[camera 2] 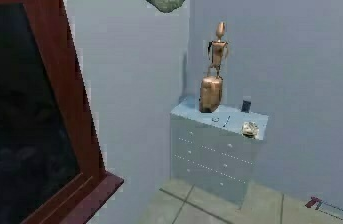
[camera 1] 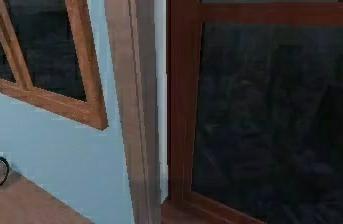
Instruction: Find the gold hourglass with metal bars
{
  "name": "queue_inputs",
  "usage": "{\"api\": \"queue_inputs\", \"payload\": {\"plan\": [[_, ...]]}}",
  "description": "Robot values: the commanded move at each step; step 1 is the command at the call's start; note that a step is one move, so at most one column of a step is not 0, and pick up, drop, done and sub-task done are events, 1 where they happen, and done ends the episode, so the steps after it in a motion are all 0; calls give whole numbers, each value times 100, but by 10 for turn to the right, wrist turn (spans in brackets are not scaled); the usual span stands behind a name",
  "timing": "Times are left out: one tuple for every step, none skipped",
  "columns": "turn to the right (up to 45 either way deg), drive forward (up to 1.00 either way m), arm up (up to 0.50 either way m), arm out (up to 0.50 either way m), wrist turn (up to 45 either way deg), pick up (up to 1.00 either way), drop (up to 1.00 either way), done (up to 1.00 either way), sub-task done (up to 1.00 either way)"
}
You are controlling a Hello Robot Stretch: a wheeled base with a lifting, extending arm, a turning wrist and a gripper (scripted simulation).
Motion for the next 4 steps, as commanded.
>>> {"api": "queue_inputs", "payload": {"plan": [[-450,0,0,0,0,0,0,0,0],[-120,0,0,0,0,0,0,0,0],[0,100,0,0,0,0,0,0,0],[-300,0,0,0,0,0,0,0,0]]}}
